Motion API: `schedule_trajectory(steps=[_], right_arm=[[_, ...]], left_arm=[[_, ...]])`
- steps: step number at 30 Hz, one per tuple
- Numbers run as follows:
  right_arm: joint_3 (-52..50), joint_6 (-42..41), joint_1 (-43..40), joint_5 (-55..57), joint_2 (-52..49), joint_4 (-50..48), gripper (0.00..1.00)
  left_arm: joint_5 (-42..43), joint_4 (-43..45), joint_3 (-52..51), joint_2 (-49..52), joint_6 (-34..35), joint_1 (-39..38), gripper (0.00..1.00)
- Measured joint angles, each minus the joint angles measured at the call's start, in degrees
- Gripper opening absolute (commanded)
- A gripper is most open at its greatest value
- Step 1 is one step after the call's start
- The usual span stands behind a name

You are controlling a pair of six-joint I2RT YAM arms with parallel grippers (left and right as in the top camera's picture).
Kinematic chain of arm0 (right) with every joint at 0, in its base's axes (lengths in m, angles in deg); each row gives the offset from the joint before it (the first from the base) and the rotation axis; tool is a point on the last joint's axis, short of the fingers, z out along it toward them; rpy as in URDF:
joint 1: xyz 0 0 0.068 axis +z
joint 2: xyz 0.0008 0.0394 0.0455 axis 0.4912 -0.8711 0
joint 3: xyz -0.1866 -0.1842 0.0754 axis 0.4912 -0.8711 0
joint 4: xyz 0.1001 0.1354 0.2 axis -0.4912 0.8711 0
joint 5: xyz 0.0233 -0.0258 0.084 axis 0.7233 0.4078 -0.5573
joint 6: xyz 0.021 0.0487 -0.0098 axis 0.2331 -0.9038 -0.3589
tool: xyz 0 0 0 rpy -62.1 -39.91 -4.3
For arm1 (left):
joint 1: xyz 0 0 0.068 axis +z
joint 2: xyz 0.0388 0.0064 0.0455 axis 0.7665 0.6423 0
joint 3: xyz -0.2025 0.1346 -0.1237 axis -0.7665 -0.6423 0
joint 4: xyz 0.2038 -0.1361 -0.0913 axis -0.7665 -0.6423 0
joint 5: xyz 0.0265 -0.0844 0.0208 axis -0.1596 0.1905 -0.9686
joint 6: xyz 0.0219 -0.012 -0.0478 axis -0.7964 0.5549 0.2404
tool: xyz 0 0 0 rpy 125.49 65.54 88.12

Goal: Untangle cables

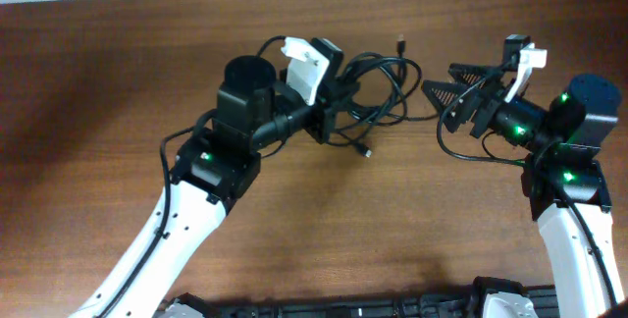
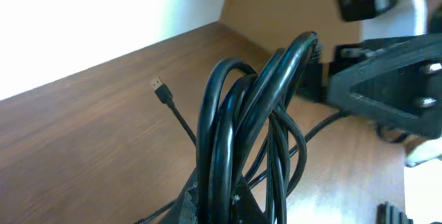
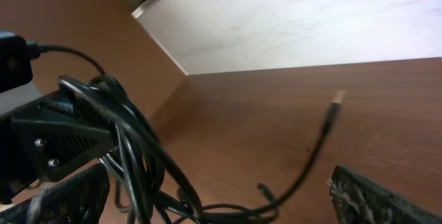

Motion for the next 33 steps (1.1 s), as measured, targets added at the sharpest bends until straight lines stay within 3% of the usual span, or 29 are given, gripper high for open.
schedule_trajectory(steps=[15,19,28,33], right_arm=[[0.0,0.04,0.0,-2.6,0.0,-0.79,0.98],[0.0,0.02,0.02,1.27,0.0,-0.76,0.99],[0.0,0.07,0.0,8.15,-1.25,-0.85,0.99],[0.0,0.11,0.0,4.94,-1.57,-3.5,0.98]], left_arm=[[0.72,1.2,0.0,0.0,0.0,-4.79,0.0],[1.95,1.2,0.0,0.0,0.11,-4.76,0.0],[15.61,1.38,0.0,0.0,-1.81,-4.79,0.0],[17.27,1.4,0.0,0.0,-2.21,-4.83,0.0]])
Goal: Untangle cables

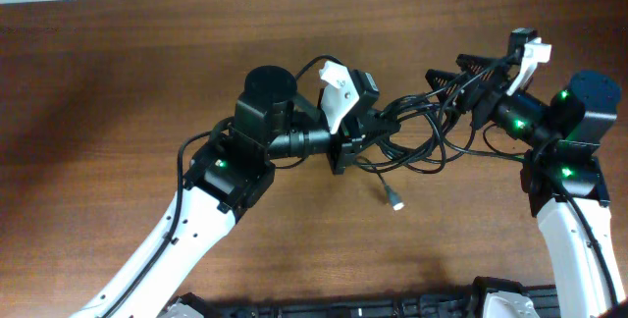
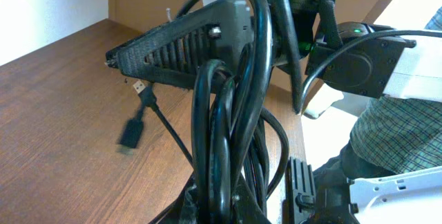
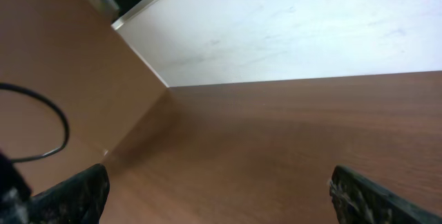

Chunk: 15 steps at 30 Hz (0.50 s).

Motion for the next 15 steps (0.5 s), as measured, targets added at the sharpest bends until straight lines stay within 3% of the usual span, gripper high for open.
schedule_trajectory(steps=[15], right_arm=[[0.0,1.49,-2.78,-5.75,-0.02,5.14,0.98]], left_arm=[[-17.55,0.22,0.0,0.0,5.42,4.94,0.0]])
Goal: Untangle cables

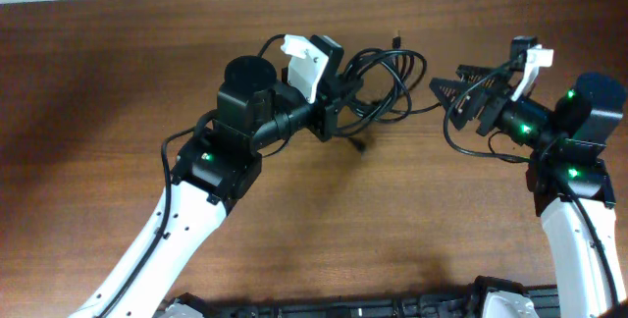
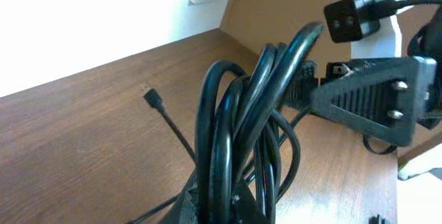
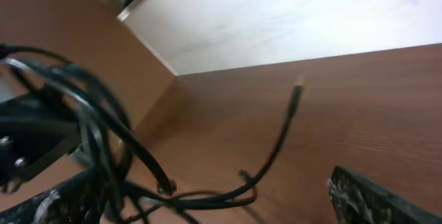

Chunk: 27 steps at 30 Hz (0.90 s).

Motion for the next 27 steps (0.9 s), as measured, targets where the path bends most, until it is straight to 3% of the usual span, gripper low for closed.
schedule_trajectory(steps=[21,27], right_arm=[[0.0,1.81,0.0,-2.99,0.0,-2.6,0.99],[0.0,2.56,0.11,1.92,0.02,-2.6,1.0]], left_arm=[[0.11,0.22,0.0,0.02,0.85,-8.81,0.0],[7.04,1.86,0.0,0.09,-0.15,-9.44,0.0]])
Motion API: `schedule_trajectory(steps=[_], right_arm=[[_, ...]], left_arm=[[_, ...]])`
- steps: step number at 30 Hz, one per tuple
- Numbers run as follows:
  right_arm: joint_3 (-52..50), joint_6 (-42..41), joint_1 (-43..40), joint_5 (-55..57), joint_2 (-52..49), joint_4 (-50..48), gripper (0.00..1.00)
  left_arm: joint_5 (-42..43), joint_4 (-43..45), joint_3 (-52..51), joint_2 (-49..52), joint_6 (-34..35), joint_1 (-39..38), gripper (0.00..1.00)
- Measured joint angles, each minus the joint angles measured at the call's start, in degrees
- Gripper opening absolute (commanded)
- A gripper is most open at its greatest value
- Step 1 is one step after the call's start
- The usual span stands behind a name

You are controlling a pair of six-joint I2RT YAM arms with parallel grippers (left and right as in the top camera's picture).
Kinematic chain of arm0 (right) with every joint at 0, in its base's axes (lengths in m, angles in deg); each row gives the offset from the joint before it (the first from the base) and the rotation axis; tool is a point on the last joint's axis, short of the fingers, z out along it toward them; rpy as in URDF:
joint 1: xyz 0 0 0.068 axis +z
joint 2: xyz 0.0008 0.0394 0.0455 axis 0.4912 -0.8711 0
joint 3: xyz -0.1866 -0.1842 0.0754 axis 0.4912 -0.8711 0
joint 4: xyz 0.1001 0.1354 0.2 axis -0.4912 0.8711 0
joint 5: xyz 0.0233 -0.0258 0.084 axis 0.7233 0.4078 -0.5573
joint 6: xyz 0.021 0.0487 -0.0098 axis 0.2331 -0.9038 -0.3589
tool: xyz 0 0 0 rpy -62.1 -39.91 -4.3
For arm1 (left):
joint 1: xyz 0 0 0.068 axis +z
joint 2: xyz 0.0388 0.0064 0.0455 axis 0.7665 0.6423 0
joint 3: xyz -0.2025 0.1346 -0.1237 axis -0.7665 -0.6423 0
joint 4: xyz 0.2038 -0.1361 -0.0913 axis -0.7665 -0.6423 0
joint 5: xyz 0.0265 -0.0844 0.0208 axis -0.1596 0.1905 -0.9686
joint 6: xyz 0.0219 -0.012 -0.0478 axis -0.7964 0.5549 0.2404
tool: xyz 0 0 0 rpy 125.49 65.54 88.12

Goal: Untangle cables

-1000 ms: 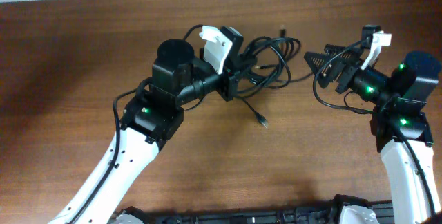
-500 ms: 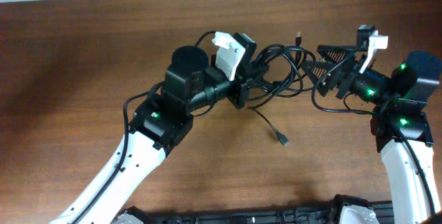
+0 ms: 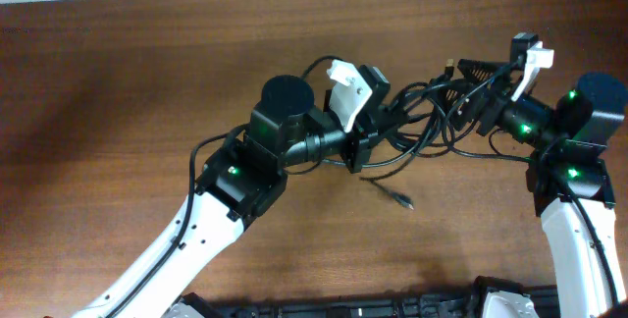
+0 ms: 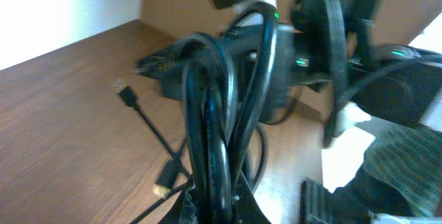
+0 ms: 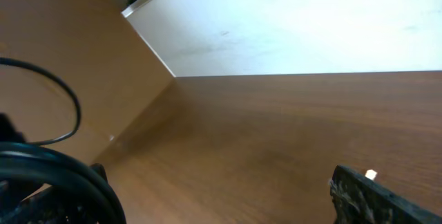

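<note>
A bundle of black cables (image 3: 417, 127) hangs between the two arms. My left gripper (image 3: 371, 133) is shut on the coiled loops (image 4: 210, 113), which rise straight up from its fingers (image 4: 238, 207). My right gripper (image 3: 469, 90) stands open against the bundle's right side. In the right wrist view thick black loops (image 5: 48, 179) cover its left finger, its right finger (image 5: 376, 200) is bare, and the gripper (image 5: 217, 196) has only table between its fingers. One loose plug (image 3: 402, 200) trails below the bundle, another USB plug (image 4: 126, 94) lies on the table.
The brown wooden table (image 3: 118, 82) runs to a pale wall along the far edge (image 5: 290, 23). A black ribbed strip (image 3: 343, 310) lies at the near edge. A person in a checked shirt (image 4: 407, 162) shows in the left wrist view.
My left gripper has moved right with the bundle, from apart from the right gripper to right against it. Thick loops now lie at the right gripper's left finger. The loose plug hangs lower.
At first my left gripper held the bundle left of the open right gripper. Then the two were together with cables at the right fingers. Then they stood apart again, bundle still in the left. Now they meet once more.
</note>
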Motion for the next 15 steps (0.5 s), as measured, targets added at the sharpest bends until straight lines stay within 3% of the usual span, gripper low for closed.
schedule_trajectory(steps=[5,15], right_arm=[[0.0,0.7,0.24,6.19,0.0,0.02,1.0],[0.0,4.76,-1.51,37.11,-0.11,3.65,0.99]], left_arm=[[7.91,-0.35,0.0,0.63,-1.64,0.13,0.0],[19.32,-5.53,0.02,0.72,-4.57,1.86,0.0]])
